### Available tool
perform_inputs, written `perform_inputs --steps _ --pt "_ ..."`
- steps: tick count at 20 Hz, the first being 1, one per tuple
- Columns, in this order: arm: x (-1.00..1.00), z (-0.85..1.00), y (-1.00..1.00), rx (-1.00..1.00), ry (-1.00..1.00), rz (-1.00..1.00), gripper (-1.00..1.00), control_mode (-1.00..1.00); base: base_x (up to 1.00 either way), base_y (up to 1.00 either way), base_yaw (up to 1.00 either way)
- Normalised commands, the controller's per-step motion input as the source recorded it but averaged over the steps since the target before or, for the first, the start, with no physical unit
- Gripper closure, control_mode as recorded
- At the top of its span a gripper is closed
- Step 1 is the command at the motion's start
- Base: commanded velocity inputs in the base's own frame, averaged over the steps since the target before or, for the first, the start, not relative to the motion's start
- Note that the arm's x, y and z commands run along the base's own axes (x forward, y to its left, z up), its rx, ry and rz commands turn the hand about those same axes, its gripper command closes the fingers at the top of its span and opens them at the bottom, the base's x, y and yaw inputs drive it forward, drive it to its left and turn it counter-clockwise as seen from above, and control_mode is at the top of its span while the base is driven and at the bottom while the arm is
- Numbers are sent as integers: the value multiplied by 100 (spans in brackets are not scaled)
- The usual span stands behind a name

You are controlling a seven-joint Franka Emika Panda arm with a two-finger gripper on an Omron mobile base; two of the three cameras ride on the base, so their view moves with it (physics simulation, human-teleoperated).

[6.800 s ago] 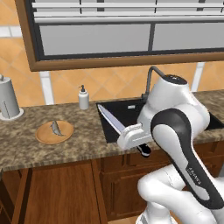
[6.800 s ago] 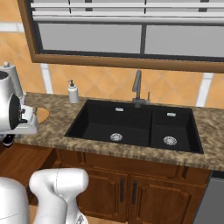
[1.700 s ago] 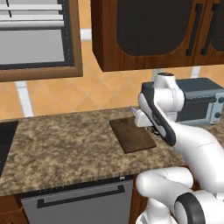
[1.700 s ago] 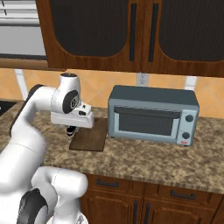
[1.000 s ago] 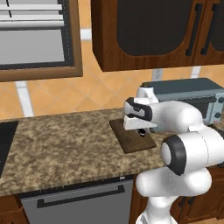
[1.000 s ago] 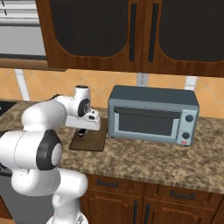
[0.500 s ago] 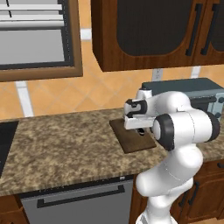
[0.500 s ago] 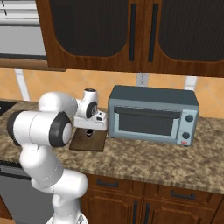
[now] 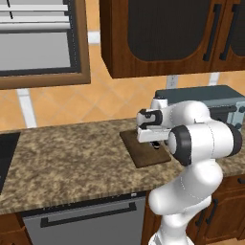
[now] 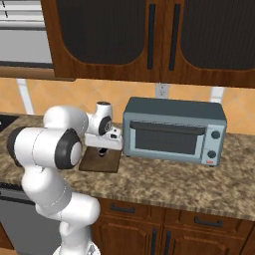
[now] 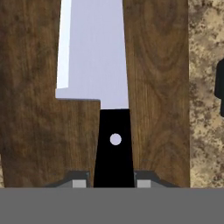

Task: Pick up the knife from the drawer and place it on the cutting board. Then place the meat from the plate to the cutting board.

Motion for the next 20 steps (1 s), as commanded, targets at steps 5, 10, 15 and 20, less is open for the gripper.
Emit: perform_inputs --steps 5,10,15,20 --pt "-7 -5 -6 0 0 0 100 -100 0 0 0" --pt "0 -34 -11 0 0 0 100 -100 0 0 0" --pt "-1 -36 -17 0 1 -2 100 -100 0 0 0" --pt "0 -1 -5 0 0 -1 -100 -100 0 0 0"
